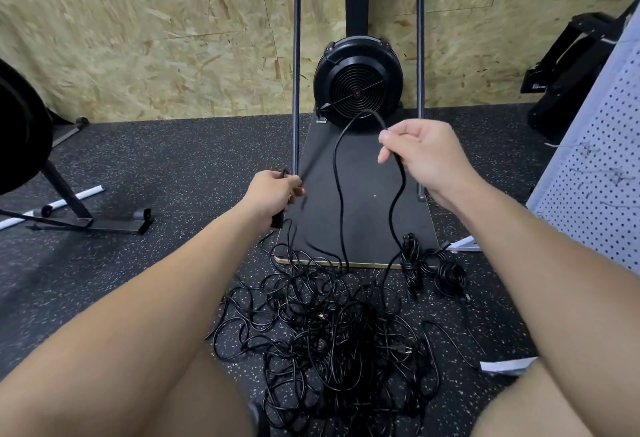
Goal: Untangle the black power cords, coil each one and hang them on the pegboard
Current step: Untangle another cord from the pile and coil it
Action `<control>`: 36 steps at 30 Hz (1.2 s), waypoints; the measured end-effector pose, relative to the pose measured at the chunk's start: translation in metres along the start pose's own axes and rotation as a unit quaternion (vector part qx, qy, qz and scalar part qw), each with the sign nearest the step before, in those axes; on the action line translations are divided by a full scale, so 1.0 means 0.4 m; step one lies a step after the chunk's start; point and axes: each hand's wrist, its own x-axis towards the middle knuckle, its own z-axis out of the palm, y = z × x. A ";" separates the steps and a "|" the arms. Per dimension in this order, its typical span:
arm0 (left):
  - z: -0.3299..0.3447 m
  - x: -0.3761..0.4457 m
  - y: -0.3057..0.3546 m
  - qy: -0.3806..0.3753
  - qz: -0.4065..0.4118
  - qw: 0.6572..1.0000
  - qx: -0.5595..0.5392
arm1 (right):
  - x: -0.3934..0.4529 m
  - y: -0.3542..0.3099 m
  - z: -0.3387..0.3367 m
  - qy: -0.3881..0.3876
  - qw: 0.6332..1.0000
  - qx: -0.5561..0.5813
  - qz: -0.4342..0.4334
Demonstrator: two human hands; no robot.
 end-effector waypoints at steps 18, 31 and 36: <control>0.203 -0.141 0.013 -0.170 0.093 0.981 -0.026 | -0.011 0.020 0.059 -0.056 0.993 0.050 0.091; 0.135 -0.076 0.088 -0.100 0.093 0.969 -0.205 | -0.080 0.127 0.081 -0.391 0.871 -0.222 0.195; 0.089 -0.049 0.082 -0.070 0.047 0.986 -0.145 | -0.054 0.099 0.079 -0.251 0.938 -0.205 0.122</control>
